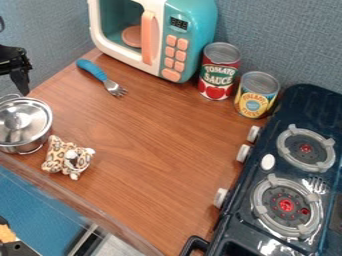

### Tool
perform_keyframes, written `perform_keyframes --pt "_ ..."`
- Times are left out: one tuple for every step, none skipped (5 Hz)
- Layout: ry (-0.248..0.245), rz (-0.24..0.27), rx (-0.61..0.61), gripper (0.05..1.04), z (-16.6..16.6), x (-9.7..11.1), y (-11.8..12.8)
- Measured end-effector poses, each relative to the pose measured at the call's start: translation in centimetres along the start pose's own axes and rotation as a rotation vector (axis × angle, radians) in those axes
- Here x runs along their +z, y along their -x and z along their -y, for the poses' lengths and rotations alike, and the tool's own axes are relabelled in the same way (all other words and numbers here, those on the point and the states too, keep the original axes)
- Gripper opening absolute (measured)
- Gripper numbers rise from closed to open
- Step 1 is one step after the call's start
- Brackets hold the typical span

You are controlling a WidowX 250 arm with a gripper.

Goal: Put the thing on the upright of the table

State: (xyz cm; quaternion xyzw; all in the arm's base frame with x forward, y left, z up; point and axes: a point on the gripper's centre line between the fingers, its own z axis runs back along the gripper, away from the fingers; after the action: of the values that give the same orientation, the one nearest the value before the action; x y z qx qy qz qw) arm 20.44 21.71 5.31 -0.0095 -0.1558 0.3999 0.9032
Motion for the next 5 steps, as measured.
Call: perform_keyframes --pt "0.002 -0.026 0.002 1.001 0.0 -0.6 0.4" --pt "0.003 -0.036 -0.052 1.001 0.9 0.1 1.0" --pt "-0.017 0.019 -0.054 1.000 1.3 2.4 0.9" --pt "0.015 0.044 -0.071 1.001 2.2 3.9 1.9" --pt "-0.052 0.026 0.122 1.001 4.8 4.0 4.2"
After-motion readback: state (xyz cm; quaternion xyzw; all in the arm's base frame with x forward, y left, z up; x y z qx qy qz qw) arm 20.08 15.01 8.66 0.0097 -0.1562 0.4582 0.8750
